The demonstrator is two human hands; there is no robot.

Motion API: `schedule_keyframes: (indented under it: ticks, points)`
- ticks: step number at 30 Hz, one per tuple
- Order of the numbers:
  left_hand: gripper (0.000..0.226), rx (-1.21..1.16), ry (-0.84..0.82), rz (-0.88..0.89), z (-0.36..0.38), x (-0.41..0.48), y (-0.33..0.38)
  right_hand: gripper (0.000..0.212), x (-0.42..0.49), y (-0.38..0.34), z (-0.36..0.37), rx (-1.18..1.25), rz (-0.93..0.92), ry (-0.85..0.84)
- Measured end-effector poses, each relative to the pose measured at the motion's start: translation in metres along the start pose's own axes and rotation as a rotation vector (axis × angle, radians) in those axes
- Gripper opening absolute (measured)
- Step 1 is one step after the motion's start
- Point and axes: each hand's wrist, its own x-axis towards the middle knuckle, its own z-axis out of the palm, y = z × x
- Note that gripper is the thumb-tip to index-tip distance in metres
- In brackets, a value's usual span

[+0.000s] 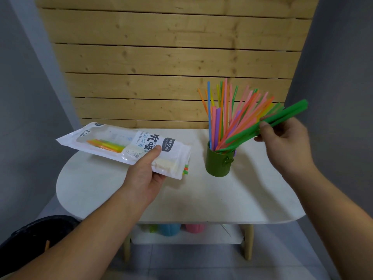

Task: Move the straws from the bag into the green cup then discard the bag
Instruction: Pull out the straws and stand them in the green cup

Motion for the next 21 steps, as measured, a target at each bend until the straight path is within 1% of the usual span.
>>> schedule_keyframes:
  ticks: [6, 9, 12, 14, 16, 19, 21]
  points:
    - [0.026, 0.009, 0.003, 0.012, -0.008, 0.004, 0.004, 0.001, 0.002, 0.008, 0.033, -0.107, 0.069, -0.12]
    - [0.026, 0.014, -0.002, 0.008, -0.009, 0.004, 0.004, 0.007, 0.003, 0.012, 0.039, -0.11, 0.115, -0.133]
    - [0.027, 0.019, -0.012, 0.003, -0.006, 0.003, 0.004, 0.017, 0.006, 0.013, 0.039, -0.097, 0.132, -0.086]
    - [0.03, 0.018, -0.018, 0.003, -0.004, 0.003, 0.003, 0.016, 0.008, 0.014, 0.039, -0.092, 0.143, -0.067]
    - [0.032, 0.018, -0.019, 0.002, -0.003, 0.003, 0.003, 0.015, 0.007, 0.016, 0.041, -0.096, 0.142, -0.085]
    - [0.035, 0.014, -0.015, 0.002, -0.003, 0.002, 0.002, 0.025, 0.004, 0.02, 0.048, -0.141, 0.143, -0.125]
    - [0.035, 0.014, -0.016, 0.005, -0.003, 0.002, 0.003, 0.029, 0.006, 0.022, 0.048, -0.168, 0.138, -0.104]
